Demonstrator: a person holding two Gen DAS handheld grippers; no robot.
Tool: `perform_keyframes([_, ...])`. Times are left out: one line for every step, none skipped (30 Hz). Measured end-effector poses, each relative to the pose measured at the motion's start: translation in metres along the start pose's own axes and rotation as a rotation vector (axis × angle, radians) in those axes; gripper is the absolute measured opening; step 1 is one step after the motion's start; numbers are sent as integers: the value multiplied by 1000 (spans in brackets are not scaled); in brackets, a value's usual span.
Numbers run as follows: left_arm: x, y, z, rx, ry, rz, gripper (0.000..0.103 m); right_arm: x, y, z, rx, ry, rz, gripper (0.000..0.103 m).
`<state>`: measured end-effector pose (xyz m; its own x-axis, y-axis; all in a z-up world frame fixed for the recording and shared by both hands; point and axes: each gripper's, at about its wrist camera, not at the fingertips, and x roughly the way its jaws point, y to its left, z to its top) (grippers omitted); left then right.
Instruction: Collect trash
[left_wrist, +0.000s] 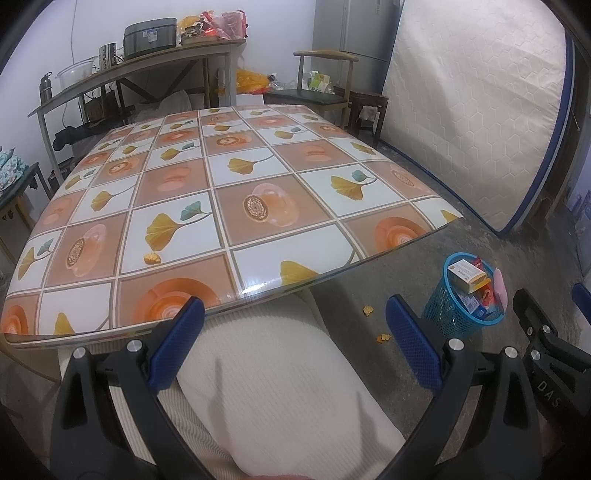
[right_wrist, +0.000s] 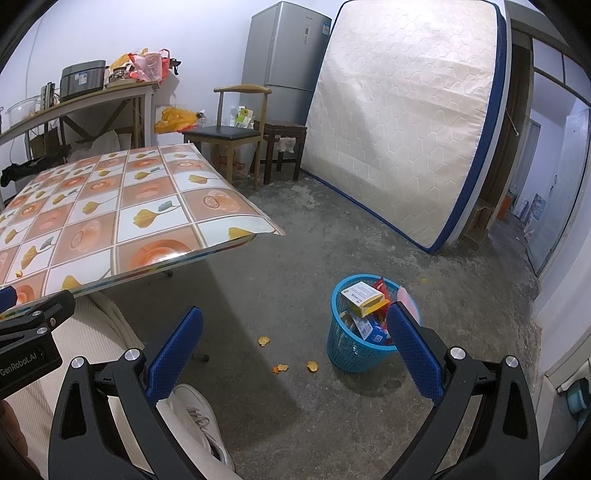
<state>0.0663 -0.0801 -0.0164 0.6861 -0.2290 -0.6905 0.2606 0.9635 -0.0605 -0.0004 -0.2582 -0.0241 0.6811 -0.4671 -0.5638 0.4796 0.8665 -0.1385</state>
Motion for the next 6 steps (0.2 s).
perform_keyframes([0, 0, -1, -1, 2, 0, 95, 0, 0, 0, 0, 0, -1, 97])
perform_keyframes([0, 0, -2, -2, 3, -3, 95, 0, 0, 0, 0, 1, -1, 97])
perform_keyframes([1, -1, -2, -3, 4, -6, 95, 0, 0, 0, 0, 1, 0, 97])
perform_keyframes([2, 0, -2, -5, 6, -11, 95, 0, 0, 0, 0, 1, 0, 97])
perform_keyframes([2, 0, -3, -9, 7, -13, 95, 0, 0, 0, 0, 0, -1, 97])
perform_keyframes([3, 1, -1, -10, 9, -15, 95, 1, 0, 0, 1, 1, -1, 97])
